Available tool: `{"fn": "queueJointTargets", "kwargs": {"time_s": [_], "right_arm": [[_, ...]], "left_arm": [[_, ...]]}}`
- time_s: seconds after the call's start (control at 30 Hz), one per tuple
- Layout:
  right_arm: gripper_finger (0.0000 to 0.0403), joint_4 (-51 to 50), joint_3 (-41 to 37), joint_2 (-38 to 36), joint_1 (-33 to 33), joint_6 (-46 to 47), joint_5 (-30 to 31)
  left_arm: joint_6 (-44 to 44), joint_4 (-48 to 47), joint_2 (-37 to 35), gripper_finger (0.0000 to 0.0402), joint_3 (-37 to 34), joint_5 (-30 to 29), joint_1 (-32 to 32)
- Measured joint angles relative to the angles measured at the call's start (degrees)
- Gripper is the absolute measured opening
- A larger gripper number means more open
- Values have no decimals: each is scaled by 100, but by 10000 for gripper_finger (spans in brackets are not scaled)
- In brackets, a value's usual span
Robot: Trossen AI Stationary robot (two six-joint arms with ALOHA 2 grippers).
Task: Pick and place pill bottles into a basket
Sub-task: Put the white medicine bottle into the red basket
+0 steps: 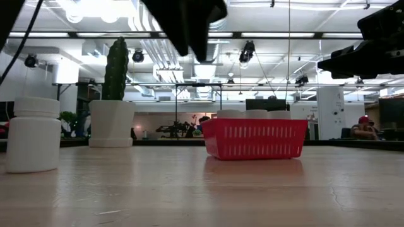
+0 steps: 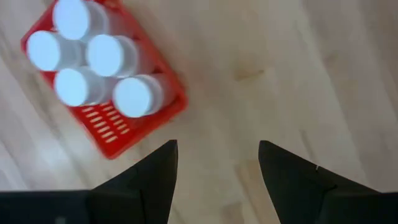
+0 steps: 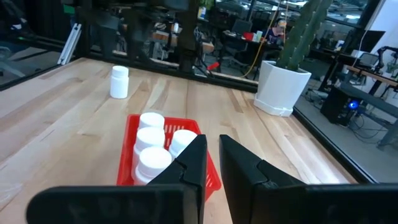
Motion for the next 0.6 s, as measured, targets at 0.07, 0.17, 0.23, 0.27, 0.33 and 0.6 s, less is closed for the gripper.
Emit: {"fn": "queueJointTargets", "kwargs": {"time_s": [0.07,0.17,0.23,0.27,0.33,0.6], "right_arm": [[34,0,0,0,0,0,0],[34,0,0,-2,0,0,0],[34,0,0,0,0,0,0],[34,0,0,-1,0,0,0],[34,0,0,0,0,0,0],[34,1,0,2,0,0,2]], "left_arm": [[-9,590,-420,206,-719,-12,-127],[-12,1530,-1078,206,-1827,-22,-302],[-21,2062,-1455,206,-2518,-24,-407],[-74,2196,-1598,206,-2789,-24,-455],[-344,2275,-1792,206,-3208,-23,-539],[-1508,1947,-2252,206,-4067,-23,-770]]}}
